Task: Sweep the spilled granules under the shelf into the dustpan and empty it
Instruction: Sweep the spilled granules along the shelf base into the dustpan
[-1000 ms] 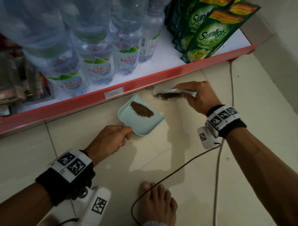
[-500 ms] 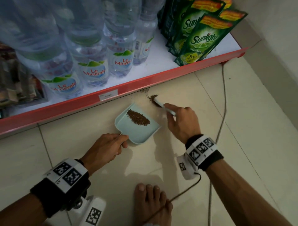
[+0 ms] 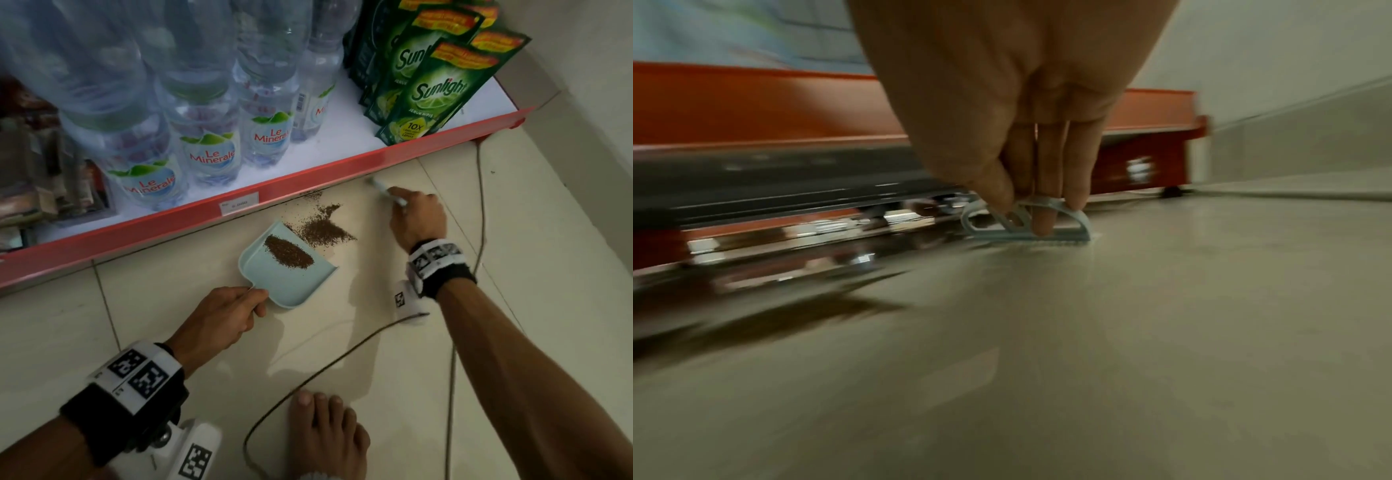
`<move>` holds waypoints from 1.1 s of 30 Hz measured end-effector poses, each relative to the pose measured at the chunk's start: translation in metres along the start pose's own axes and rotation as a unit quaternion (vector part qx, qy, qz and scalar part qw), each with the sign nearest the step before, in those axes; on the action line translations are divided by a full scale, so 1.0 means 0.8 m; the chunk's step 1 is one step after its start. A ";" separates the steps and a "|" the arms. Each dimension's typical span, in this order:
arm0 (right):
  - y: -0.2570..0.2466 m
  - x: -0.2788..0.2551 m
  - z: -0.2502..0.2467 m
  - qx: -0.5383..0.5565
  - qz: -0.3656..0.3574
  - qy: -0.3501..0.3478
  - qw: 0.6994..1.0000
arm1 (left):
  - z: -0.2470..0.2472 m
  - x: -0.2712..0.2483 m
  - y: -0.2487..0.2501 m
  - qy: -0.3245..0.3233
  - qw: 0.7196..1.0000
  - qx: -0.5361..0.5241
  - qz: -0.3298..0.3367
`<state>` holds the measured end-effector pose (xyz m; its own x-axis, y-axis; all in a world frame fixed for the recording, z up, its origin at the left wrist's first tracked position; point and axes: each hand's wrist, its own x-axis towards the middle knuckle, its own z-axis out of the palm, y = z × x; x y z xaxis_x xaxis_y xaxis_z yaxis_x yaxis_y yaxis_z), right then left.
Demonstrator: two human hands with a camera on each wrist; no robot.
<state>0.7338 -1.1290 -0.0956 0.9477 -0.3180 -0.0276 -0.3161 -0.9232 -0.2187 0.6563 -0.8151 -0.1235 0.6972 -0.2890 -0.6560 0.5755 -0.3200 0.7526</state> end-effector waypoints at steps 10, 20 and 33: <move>-0.020 -0.031 0.000 -0.036 -0.091 0.099 0.990 | -0.027 -0.014 -0.002 0.036 0.999 -0.009 -0.012; -0.073 0.016 0.045 0.040 -0.149 0.005 0.988 | -0.033 -0.023 -0.012 0.042 0.999 -0.015 -0.016; -0.040 -0.006 0.009 0.033 -0.107 0.050 0.992 | -0.033 -0.040 -0.029 0.052 0.998 0.018 -0.008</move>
<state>0.7399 -1.0963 -0.0957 0.9828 -0.1382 0.1227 -0.1005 -0.9569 -0.2725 0.6318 -0.7749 -0.1184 0.7303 -0.1892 -0.6564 0.5716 -0.3572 0.7388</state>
